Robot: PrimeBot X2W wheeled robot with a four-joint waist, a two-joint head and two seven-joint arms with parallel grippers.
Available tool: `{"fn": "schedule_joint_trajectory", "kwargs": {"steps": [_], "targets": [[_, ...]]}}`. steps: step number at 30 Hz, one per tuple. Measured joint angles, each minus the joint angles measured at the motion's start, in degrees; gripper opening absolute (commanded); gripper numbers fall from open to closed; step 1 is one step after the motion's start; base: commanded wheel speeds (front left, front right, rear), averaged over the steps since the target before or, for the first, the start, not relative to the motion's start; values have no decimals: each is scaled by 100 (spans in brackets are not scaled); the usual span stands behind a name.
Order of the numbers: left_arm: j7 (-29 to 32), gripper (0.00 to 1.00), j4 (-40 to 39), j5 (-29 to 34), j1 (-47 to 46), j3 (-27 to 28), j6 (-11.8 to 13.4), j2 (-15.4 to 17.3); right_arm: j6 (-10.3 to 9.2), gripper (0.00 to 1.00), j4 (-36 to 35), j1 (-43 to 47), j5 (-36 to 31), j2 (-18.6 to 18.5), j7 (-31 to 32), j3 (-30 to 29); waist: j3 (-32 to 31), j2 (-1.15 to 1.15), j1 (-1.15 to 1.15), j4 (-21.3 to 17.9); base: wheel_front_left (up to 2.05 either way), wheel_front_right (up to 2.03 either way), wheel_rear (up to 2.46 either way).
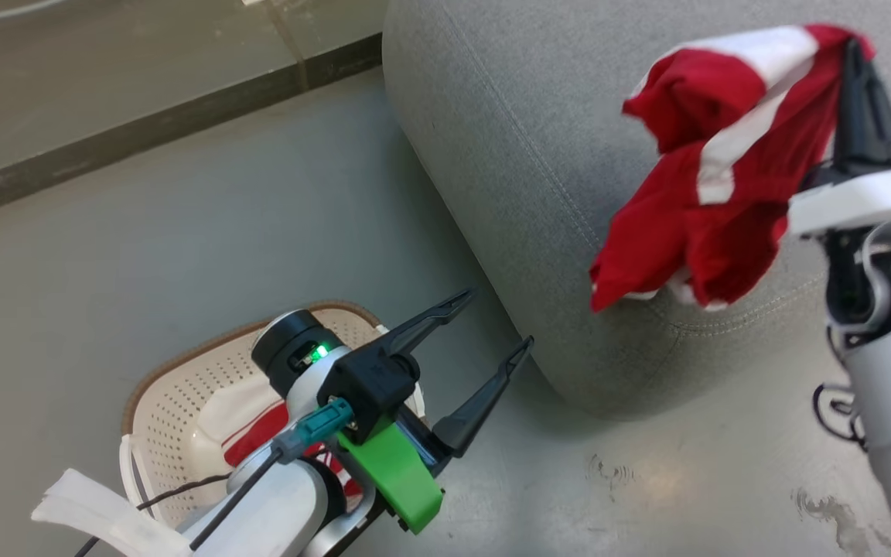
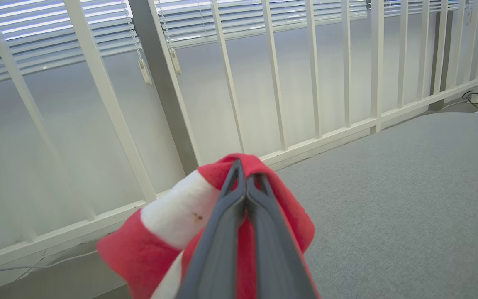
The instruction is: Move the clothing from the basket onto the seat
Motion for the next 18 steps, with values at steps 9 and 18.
{"fn": "schedule_joint_trajectory", "kwargs": {"steps": [9, 18], "targets": [[196, 100, -169, 37, -280, -22, -3, -8, -4, 0, 327, -1059, 10, -326, -18, -465, 428, 0, 0, 131, 0, 0, 0], [348, 100, -348, 229, -589, -52, -46, -11, -108, 0, 671, -1823, 57, -719, -26, -904, 887, 0, 0, 373, 0, 0, 0]]}}
